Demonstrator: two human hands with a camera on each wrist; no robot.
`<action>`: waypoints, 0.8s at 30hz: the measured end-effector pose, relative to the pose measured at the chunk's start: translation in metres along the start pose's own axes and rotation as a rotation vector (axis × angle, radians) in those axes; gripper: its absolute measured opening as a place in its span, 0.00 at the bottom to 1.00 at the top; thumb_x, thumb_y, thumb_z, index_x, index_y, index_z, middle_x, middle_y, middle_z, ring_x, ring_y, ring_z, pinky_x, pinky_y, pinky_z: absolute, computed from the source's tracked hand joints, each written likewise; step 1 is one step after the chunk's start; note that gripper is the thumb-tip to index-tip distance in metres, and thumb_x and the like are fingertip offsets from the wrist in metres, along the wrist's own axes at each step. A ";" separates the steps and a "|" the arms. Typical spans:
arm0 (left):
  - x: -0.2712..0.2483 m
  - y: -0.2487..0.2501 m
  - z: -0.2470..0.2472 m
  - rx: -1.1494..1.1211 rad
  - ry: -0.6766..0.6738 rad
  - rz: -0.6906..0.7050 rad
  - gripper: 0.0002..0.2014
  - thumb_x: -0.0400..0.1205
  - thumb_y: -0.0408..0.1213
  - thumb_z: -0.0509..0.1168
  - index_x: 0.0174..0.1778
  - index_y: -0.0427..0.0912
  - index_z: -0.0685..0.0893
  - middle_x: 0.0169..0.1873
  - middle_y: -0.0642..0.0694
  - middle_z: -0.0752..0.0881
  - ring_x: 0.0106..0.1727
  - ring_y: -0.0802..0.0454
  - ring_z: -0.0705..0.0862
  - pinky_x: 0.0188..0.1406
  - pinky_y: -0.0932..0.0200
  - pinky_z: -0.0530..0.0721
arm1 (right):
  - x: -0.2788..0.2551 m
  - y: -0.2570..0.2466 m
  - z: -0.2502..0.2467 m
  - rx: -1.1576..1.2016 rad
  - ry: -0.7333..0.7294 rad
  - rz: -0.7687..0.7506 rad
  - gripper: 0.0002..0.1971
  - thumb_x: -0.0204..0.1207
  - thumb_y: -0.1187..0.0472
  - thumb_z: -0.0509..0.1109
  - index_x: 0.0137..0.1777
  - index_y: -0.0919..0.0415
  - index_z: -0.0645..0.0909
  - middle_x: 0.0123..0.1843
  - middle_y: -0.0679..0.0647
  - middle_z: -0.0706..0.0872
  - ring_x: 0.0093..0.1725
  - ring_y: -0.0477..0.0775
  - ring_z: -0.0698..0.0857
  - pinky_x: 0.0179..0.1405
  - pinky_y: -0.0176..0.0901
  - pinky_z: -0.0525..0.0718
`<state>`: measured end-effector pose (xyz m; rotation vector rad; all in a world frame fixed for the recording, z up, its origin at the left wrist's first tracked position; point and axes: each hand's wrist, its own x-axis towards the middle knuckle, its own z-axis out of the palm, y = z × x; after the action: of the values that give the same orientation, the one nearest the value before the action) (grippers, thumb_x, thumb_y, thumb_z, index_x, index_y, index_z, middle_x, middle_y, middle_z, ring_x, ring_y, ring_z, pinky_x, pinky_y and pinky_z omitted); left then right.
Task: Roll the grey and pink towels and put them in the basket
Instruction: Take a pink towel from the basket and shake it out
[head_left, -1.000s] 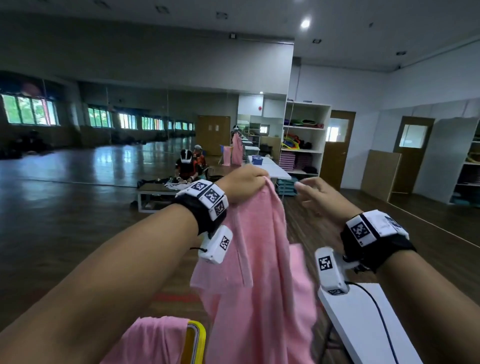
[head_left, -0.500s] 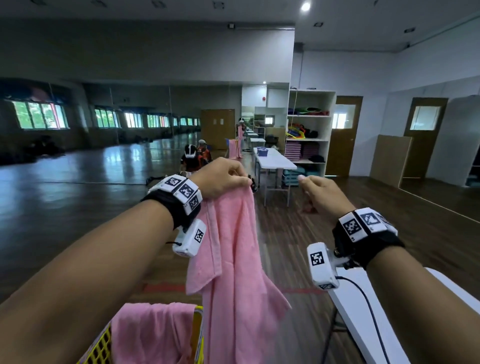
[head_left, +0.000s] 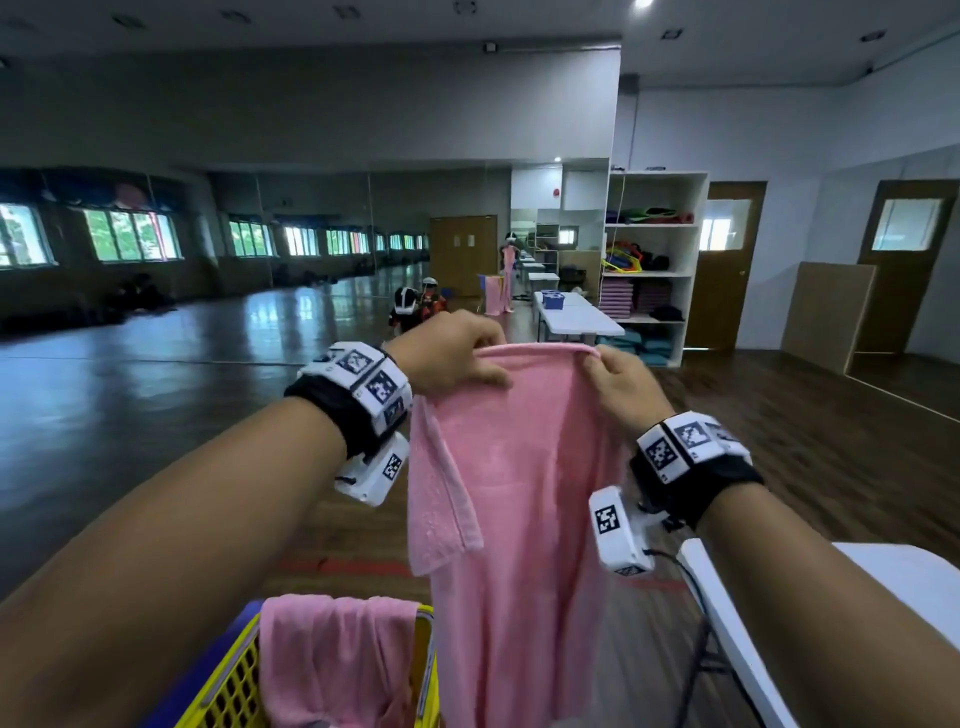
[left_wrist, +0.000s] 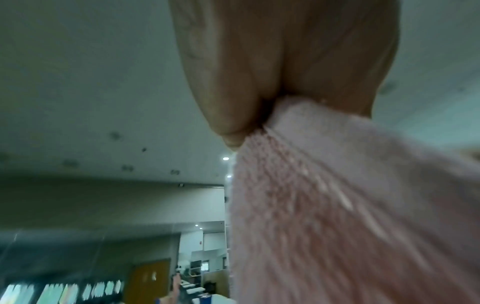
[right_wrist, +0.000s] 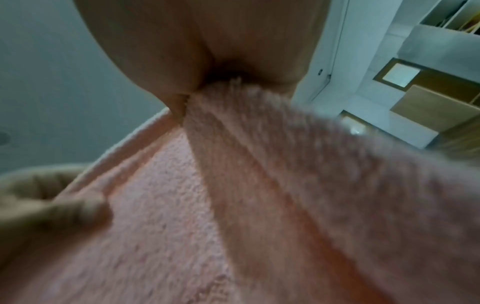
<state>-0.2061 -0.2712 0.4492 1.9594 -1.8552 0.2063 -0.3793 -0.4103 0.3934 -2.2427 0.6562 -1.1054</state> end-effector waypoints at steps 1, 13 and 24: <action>-0.003 -0.004 0.006 0.087 -0.012 -0.008 0.11 0.77 0.53 0.73 0.44 0.49 0.85 0.37 0.53 0.85 0.38 0.57 0.82 0.31 0.60 0.79 | 0.006 -0.001 -0.006 -0.027 0.010 -0.002 0.15 0.86 0.60 0.58 0.43 0.66 0.82 0.39 0.57 0.83 0.41 0.58 0.80 0.37 0.46 0.72; -0.046 -0.083 0.083 -0.210 0.369 -0.387 0.09 0.81 0.48 0.69 0.42 0.49 0.92 0.32 0.52 0.89 0.36 0.50 0.85 0.36 0.55 0.79 | -0.004 0.039 -0.034 -0.305 0.110 0.137 0.18 0.86 0.54 0.57 0.33 0.54 0.70 0.39 0.53 0.78 0.42 0.57 0.75 0.39 0.45 0.66; -0.011 -0.030 0.089 -1.173 0.782 -0.764 0.16 0.82 0.47 0.64 0.56 0.37 0.82 0.55 0.33 0.86 0.55 0.37 0.86 0.60 0.40 0.84 | -0.025 0.042 -0.070 -0.275 0.093 0.112 0.13 0.86 0.53 0.57 0.41 0.56 0.77 0.39 0.52 0.79 0.43 0.56 0.76 0.41 0.45 0.68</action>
<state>-0.1936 -0.2966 0.3592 1.2549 -0.4034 -0.2729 -0.4580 -0.4433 0.3884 -2.3570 1.0144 -1.1264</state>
